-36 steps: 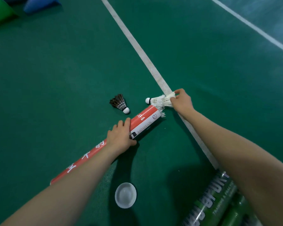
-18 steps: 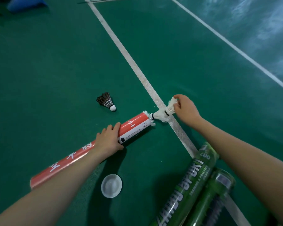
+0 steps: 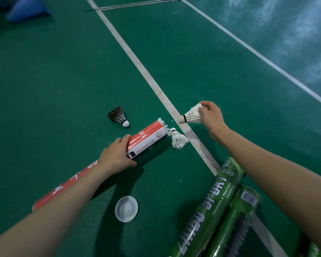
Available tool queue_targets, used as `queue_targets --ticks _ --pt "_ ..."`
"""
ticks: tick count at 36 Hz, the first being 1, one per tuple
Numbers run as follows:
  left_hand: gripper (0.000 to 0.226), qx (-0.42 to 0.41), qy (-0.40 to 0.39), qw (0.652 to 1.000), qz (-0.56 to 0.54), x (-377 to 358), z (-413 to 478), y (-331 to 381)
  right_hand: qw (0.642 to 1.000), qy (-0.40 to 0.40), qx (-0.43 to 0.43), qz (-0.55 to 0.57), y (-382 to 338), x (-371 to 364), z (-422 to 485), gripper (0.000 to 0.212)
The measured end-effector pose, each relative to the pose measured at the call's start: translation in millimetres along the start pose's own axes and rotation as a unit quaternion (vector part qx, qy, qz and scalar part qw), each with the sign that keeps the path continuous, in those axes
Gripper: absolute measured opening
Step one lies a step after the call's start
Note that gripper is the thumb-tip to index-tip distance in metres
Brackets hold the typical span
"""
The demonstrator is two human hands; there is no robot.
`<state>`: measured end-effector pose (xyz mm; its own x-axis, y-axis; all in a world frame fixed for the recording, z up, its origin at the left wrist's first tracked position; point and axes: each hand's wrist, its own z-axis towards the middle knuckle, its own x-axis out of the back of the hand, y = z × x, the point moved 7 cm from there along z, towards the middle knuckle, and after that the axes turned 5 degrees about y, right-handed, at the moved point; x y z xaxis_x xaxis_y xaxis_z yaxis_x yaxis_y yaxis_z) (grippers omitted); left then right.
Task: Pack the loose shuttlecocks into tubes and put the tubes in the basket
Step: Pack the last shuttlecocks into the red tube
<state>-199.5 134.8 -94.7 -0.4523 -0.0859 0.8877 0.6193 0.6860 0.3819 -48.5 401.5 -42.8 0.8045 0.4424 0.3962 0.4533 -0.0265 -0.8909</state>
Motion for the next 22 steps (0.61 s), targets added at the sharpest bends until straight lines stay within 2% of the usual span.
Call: queue_targets --ticks 4,9,12,16,19,22 --pt "0.097 -0.022 0.000 1.000 0.006 2.6 -2.4 6.0 0.999 -0.030 0.038 -0.013 -8.1 -14.9 -11.4 0.032" --pt "0.094 -0.053 0.015 0.998 -0.003 8.3 -2.1 16.5 0.990 -0.139 0.034 -0.009 -10.3 -46.5 -32.2 0.032" --pt "0.095 -0.055 0.025 0.998 -0.009 13.7 -0.7 18.2 0.984 -0.161 0.054 -0.062 -8.7 -61.8 -40.9 0.035" --pt "0.096 -0.049 0.039 0.998 -0.015 21.0 1.3 14.5 0.981 -0.163 0.074 -0.071 -11.7 -70.0 -50.9 0.056" --pt "0.097 -0.045 0.042 0.998 -0.013 22.7 1.7 11.0 0.975 -0.202 0.076 -0.050 -13.3 -78.1 -57.6 0.069" --pt "0.096 -0.039 0.044 0.998 -0.010 23.1 1.7 6.2 0.968 -0.242 0.050 -0.045 -5.7 -89.3 -57.1 0.101"
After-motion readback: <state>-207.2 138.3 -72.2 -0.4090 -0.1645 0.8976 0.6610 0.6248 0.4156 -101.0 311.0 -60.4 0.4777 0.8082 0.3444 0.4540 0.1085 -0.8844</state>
